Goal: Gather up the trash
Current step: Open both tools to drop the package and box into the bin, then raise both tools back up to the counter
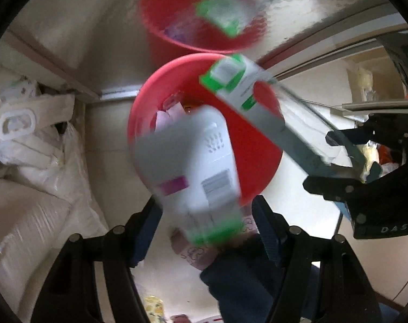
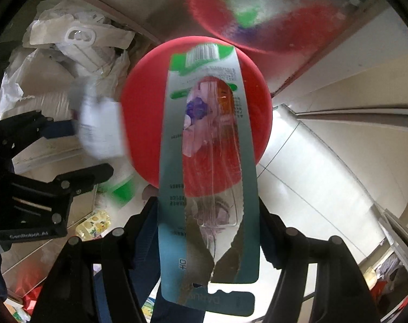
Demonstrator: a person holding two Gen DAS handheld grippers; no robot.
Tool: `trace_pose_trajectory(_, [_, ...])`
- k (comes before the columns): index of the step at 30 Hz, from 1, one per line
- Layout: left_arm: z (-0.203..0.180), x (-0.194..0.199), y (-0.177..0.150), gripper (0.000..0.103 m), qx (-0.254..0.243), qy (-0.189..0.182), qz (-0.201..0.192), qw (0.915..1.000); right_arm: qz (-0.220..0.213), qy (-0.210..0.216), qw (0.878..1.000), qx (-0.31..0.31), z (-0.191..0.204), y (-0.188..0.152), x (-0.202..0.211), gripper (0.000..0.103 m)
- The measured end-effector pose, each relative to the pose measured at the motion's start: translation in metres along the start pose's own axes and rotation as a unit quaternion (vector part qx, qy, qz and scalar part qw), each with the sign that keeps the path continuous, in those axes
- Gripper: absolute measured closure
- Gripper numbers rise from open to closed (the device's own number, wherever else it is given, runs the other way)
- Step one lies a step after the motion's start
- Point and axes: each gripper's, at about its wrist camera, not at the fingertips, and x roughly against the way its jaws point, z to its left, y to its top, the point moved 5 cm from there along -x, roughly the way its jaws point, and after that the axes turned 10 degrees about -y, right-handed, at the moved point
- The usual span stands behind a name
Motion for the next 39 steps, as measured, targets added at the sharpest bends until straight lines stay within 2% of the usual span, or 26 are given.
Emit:
trace_pose_trajectory(1, [0.0,0.002,0.001,0.034,-0.005,-0.001,-0.002,1.0,-0.002,0.001,1.0,-0.001,-0.004,-0.003,0.003,0.021])
trace_pose_trajectory(2, [-0.001,0.004,0.001,0.026,-0.005,-0.002,-0.002,1.0,-0.008,0.002,1.0,-0.002,-0.004,-0.002,0.003,0.02])
trace_pose_trajectory(3, [0.0,0.004,0.001,0.023,-0.004,-0.004,-0.002,1.0,-0.015,0.007,1.0,-0.002,-0.004,-0.003,0.006,0.019])
trace_pose_trajectory(6, [0.001,0.009,0.0,0.023,0.002,-0.008,-0.004,1.0,-0.022,0.019,1.0,-0.002,-0.003,-0.006,0.01,0.014])
trace_pose_trajectory(11, [-0.001,0.026,-0.006,0.023,0.002,-0.006,-0.009,0.9999,-0.036,0.023,0.999,-0.01,-0.002,-0.009,0.025,0.014])
trace_pose_trajectory(12, [-0.005,0.033,-0.007,0.02,0.001,-0.008,-0.009,0.9999,-0.041,0.024,0.999,-0.012,-0.001,-0.012,0.032,0.014])
trace_pose_trajectory(15, [-0.025,0.065,-0.013,0.018,-0.016,-0.024,-0.026,0.9993,-0.06,0.009,0.998,-0.012,0.0,-0.018,0.054,0.012])
trace_pose_trajectory(18, [-0.043,0.102,-0.02,0.018,-0.033,0.002,-0.043,0.9985,-0.079,0.013,0.997,-0.017,-0.001,-0.025,0.079,0.005])
trace_pose_trajectory(25, [-0.089,0.194,-0.048,0.018,-0.055,0.036,-0.085,0.9942,-0.099,0.013,0.995,-0.027,-0.004,-0.067,0.15,0.004])
trace_pose_trajectory(28, [-0.102,0.234,-0.061,0.017,-0.042,0.032,-0.108,0.9927,-0.127,-0.005,0.991,-0.035,0.0,-0.086,0.186,0.004])
trace_pose_trajectory(33, [-0.128,0.31,-0.084,0.017,-0.017,0.045,-0.145,0.9883,-0.174,-0.005,0.985,-0.023,0.015,-0.113,0.26,0.004])
trace_pose_trajectory(35, [-0.139,0.341,-0.092,0.017,-0.01,0.052,-0.161,0.9855,-0.198,-0.005,0.98,-0.013,0.02,-0.121,0.294,0.002])
trace_pose_trajectory(37, [-0.153,0.375,-0.097,0.017,-0.004,0.037,-0.183,0.9824,-0.223,-0.017,0.975,0.0,0.024,-0.128,0.331,0.001])
trace_pose_trajectory(39, [-0.164,0.398,-0.098,0.017,-0.008,0.041,-0.199,0.9791,-0.246,-0.024,0.969,0.008,0.029,-0.133,0.363,0.001])
